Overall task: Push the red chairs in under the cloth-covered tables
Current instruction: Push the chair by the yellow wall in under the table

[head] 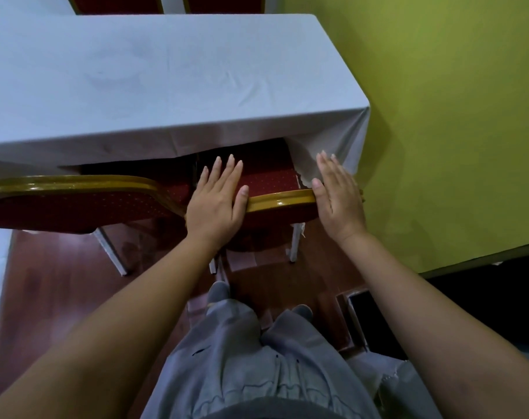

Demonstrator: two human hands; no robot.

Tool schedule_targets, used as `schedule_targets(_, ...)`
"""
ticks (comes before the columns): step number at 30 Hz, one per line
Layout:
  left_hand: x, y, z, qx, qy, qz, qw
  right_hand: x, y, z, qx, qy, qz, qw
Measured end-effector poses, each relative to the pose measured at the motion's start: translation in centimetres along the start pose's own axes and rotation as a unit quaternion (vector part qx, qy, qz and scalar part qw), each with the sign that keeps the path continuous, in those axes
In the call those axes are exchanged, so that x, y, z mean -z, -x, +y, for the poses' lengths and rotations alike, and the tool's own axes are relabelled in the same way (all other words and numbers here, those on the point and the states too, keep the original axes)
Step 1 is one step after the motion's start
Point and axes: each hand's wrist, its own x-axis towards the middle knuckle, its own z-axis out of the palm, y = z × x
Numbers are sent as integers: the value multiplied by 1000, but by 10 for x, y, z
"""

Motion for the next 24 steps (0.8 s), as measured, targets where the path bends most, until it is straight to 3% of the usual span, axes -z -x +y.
schedule_targets(11, -9, -33, -15, -7, -11, 11, 1000, 2, -38, 1, -38, 48, -67, 996)
schedule_targets(24, -14, -73, -27, -23, -4, 21, 1000, -7, -82, 11, -58, 39, -56, 996)
